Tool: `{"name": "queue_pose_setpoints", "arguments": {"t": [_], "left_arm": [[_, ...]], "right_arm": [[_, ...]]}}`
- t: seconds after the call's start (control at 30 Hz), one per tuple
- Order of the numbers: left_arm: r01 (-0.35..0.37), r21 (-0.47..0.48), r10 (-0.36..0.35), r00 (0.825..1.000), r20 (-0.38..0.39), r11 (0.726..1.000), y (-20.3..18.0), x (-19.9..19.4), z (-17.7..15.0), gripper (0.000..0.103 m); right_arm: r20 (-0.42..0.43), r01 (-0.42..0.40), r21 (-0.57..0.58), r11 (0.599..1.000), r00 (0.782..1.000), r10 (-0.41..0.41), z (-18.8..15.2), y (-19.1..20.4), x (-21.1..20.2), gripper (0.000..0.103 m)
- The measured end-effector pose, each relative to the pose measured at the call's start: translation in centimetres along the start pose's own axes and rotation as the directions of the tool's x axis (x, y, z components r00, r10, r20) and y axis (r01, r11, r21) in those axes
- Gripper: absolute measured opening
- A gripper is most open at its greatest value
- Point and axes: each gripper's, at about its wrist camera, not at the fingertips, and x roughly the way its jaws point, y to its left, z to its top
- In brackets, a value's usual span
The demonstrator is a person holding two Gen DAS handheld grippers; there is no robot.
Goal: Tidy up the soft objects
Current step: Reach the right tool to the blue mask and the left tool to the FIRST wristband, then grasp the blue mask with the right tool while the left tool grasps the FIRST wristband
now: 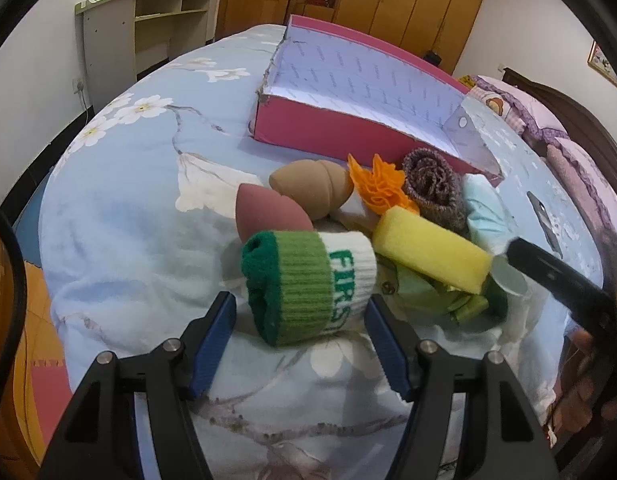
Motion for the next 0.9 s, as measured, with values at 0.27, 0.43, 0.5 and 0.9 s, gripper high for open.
{"name": "queue_pose_setpoints", "arguments": {"t": [0.27, 0.43, 0.5, 0.9], "left_arm": [[0.053, -0.011, -0.053, 0.999, 0.012, 0.999, 0.3, -0.4, -0.1, 0.042], [0.065, -0.008, -0.065, 0.998, 0.022, 0.998, 0.3, -1.1, -0.2, 0.035], [0.076, -0.009, -0.076, 0.997, 0.030, 0.997, 0.4, -1.7, -0.2, 0.034], [0.081, 0.004, -0.081, 0.991, 0.102, 0.997, -0.1, -5.1, 0.2, 0.034]], "right_arm": [[0.005, 0.040, 0.005, 0.999, 0.999, -0.040, 0.1, -0.4, 1.0, 0.036], [0.014, 0.044, -0.009, 0.999, 0.999, -0.044, 0.0, -0.2, 1.1, 0.014], [0.028, 0.038, -0.009, 0.999, 0.999, -0.037, -0.1, -0.2, 0.6, 0.012], [0.133, -0.009, -0.049, 0.999, 0.991, 0.016, 0.1, 0.7, -3.2, 0.011]]}}
